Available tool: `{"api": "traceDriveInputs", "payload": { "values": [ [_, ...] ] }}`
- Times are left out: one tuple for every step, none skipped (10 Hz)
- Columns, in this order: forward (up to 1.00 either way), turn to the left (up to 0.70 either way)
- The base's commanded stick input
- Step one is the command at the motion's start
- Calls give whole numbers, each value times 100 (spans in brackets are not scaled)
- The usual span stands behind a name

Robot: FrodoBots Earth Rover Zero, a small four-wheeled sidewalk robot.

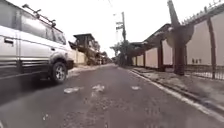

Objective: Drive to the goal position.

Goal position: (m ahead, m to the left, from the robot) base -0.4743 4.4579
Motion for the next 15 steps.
{"api": "traceDriveInputs", "payload": {
  "values": [
    [70,0],
    [70,0],
    [70,0],
    [70,0],
    [70,0],
    [70,0],
    [70,0],
    [70,0],
    [70,0],
    [70,0],
    [70,0],
    [70,0],
    [70,0],
    [70,0],
    [70,0]
  ]
}}
